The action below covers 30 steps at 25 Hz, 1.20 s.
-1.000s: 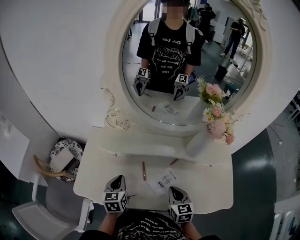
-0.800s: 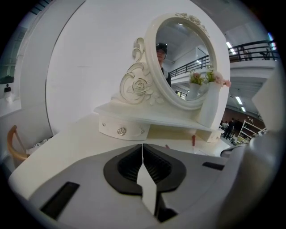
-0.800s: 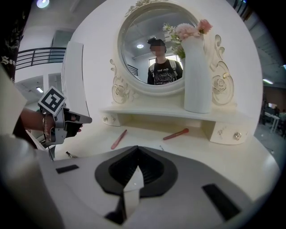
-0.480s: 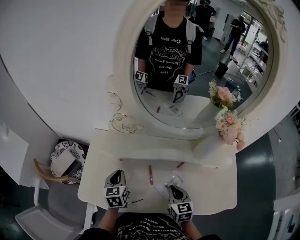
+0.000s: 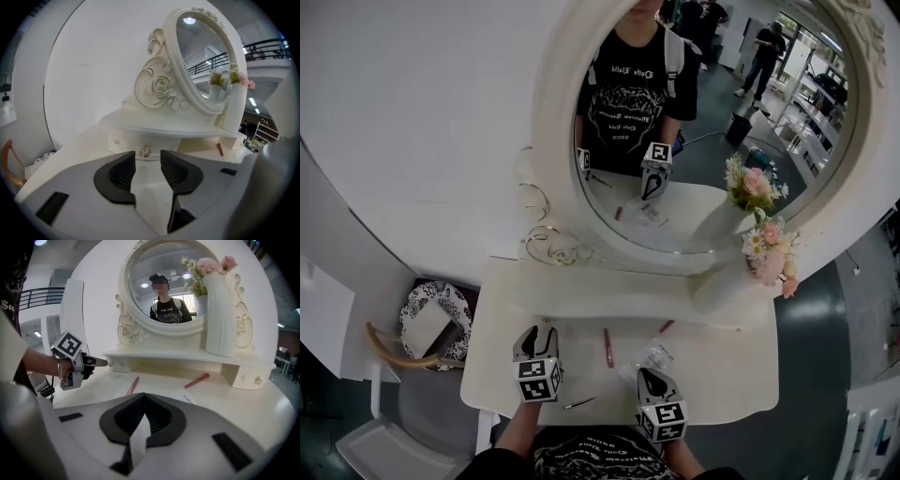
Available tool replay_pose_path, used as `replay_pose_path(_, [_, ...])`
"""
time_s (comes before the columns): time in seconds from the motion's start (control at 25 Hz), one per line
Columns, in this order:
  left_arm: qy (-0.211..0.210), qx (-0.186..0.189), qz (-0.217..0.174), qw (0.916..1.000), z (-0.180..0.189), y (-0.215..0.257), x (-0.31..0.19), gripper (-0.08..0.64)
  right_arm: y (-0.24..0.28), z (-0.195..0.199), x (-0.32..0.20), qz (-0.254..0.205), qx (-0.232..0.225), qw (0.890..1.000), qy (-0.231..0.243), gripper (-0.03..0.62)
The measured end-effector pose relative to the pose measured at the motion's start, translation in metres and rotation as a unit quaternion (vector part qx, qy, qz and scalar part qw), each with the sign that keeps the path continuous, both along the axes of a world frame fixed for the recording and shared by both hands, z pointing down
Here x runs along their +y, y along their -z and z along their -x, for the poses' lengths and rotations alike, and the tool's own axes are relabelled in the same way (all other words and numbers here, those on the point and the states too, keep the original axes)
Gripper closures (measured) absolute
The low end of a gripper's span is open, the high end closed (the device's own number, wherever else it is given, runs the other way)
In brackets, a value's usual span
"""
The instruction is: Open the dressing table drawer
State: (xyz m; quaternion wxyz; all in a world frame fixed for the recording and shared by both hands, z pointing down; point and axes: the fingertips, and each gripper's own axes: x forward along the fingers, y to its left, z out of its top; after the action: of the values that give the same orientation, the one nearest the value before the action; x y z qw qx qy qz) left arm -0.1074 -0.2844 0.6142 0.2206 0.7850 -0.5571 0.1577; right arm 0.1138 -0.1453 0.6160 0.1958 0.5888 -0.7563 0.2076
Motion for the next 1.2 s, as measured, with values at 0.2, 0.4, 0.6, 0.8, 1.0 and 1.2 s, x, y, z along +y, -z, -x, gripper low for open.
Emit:
replay_pose_path(0.2, [0.001,-0.019,0.0,0.9998,0.0,-0.007,-0.009,0.397,-0.005,0.005,0.002,0.005,-0.002,1.0,-0.001,0.581])
replay_pose_path(0.4, [-0.003,-0.017,0.003,0.9998,-0.002,-0.009,-0.02,0.379,-0.005,0.007,-0.006,0.0,-0.004,1.0,-0.004,0.581])
replay_pose_path(0.6, [-0.001,-0.036,0.005,0.9993,-0.006,-0.016,-0.025,0.379,-0.008,0.007,-0.007,0.005,-0.002,1.0,-0.002,0.581])
replay_pose_path(0.8, [-0.002,-0.045,0.006,0.999,-0.008,-0.019,-0.033,0.379,-0.008,0.01,-0.013,0.003,0.001,1.0,0.01,0.581])
replay_pose_path(1.0, [-0.016,-0.062,0.001,0.9979,-0.009,-0.022,-0.032,0.38,-0.009,0.01,-0.013,0.006,0.008,1.0,0.017,0.581])
replay_pose_path(1.2, [-0.015,-0.071,0.0,0.9974,-0.008,-0.021,-0.033,0.405,-0.007,0.014,-0.016,0.003,0.017,0.999,0.032,0.581])
